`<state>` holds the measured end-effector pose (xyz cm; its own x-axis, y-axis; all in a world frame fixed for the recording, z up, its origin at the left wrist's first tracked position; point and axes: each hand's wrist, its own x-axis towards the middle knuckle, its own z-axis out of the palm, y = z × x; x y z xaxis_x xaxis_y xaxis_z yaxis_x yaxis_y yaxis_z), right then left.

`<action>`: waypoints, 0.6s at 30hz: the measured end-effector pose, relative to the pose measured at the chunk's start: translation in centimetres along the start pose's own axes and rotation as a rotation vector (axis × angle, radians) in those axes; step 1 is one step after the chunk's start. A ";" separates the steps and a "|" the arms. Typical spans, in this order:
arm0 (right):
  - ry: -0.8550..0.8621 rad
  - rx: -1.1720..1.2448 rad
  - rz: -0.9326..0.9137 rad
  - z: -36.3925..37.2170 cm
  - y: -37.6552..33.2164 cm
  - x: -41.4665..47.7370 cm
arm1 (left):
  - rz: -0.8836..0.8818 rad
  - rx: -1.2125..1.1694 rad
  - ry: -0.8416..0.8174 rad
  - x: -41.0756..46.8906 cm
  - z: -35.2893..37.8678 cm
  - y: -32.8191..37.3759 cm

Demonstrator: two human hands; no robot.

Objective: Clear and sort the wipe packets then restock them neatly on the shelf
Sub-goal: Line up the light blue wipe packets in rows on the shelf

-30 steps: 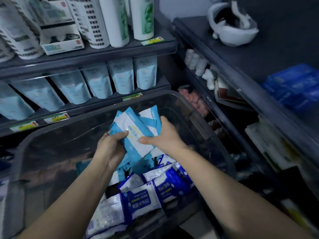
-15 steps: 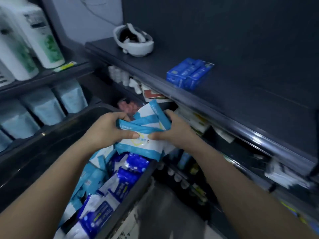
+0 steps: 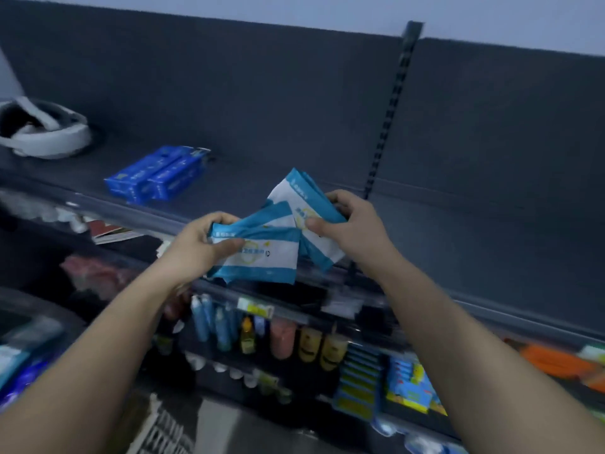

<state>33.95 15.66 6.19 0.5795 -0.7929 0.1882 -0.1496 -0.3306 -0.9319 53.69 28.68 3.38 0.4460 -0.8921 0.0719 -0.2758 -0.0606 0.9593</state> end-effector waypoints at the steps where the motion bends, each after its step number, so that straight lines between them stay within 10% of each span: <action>1: 0.026 -0.014 -0.001 -2.0 0.5 -0.2 | 0.008 -0.017 -0.012 0.7 1.9 0.6; 18: 0.574 -0.033 -0.007 -24.2 7.7 1.9 | 0.017 0.137 -0.194 16.2 24.4 6.4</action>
<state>14.52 -0.77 6.86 0.0544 -0.9383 0.3416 -0.1775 -0.3458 -0.9214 38.40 2.91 3.98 0.2721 -0.9620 0.0209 -0.4010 -0.0936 0.9113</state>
